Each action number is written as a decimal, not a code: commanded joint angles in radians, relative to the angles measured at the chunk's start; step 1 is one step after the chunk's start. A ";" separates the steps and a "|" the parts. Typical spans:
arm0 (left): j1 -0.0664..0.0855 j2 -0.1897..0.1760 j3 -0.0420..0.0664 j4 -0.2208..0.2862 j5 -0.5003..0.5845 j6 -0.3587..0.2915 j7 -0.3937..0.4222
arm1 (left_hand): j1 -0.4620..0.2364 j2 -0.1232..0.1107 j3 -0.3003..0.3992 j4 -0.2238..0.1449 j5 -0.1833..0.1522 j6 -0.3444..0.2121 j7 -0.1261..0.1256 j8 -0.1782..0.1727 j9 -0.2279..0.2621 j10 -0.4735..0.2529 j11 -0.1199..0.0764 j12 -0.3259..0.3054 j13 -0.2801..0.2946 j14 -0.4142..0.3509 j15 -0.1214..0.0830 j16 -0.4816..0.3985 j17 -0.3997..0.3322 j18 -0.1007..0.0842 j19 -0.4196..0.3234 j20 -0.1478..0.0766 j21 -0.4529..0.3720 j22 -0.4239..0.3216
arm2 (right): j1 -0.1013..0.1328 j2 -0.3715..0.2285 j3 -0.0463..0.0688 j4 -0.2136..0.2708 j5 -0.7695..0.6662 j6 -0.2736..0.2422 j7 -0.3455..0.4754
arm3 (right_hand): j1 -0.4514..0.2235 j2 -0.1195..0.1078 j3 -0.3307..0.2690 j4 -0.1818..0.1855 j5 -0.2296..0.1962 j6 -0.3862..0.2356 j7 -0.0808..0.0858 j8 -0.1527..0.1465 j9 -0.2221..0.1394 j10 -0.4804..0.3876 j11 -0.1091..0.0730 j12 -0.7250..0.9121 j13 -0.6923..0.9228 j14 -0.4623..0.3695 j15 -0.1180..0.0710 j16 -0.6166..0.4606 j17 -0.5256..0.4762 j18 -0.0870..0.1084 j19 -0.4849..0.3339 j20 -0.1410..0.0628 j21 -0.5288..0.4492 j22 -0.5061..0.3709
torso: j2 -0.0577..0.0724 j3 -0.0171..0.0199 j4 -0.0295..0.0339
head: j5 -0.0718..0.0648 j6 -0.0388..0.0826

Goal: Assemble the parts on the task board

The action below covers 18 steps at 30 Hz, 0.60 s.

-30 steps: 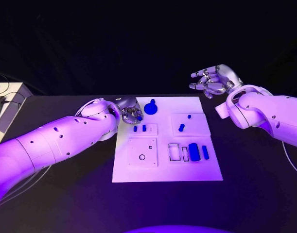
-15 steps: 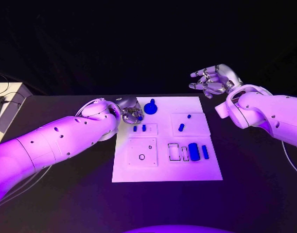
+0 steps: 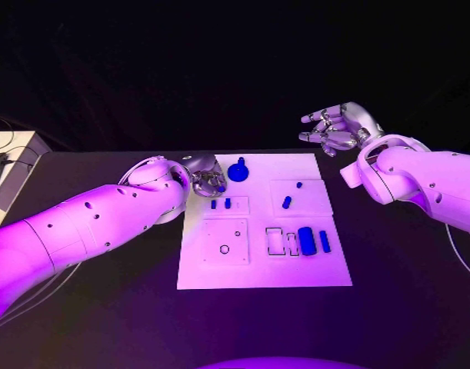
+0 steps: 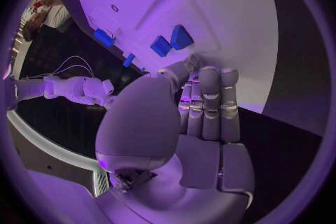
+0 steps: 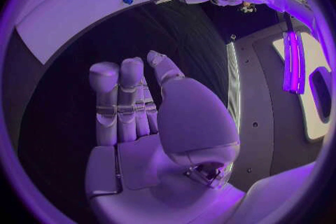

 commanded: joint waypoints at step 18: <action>0.000 0.000 0.001 0.004 0.023 -0.021 -0.001 | 0.007 -0.010 -0.012 0.014 0.001 -0.041 -0.013 -0.001 0.000 0.021 -0.011 0.013 0.009 -0.001 -0.013 0.003 0.020 -0.001 0.011 -0.017 -0.009 0.001 | 0.000 0.000 0.000 0.001 -0.005 0.007 0.012 | -0.005 -0.005 0.002 -0.004 0.005 0.002 0.008 -0.005 -0.001 0.004 -0.007 0.002 -0.001 0.004 0.001 -0.005 0.001 0.007 0.055 -0.009 -0.004 0.078 | 0.000 0.0001 0.0001 | 0.001 0.002</action>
